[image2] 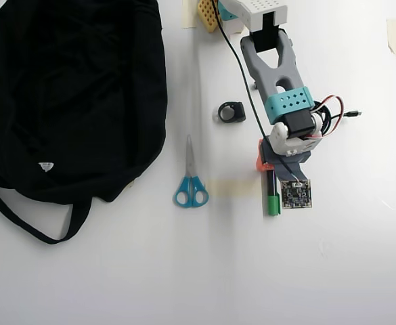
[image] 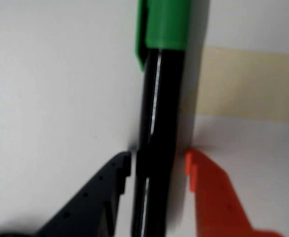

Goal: Put the green marker into the black bag

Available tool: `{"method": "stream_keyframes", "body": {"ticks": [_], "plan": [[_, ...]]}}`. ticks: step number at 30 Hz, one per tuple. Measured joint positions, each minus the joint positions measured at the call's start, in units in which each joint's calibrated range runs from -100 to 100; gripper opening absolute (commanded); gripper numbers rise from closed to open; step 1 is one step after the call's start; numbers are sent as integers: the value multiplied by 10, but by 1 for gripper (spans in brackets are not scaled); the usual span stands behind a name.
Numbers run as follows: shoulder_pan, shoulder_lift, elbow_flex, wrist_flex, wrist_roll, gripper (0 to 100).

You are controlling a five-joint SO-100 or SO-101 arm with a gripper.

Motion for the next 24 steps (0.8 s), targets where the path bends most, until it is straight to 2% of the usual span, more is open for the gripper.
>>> {"method": "stream_keyframes", "body": {"ticks": [18,24], "plan": [[0,0,-1,17,-12,9],[0,7,-6,20,-12,3]]}}
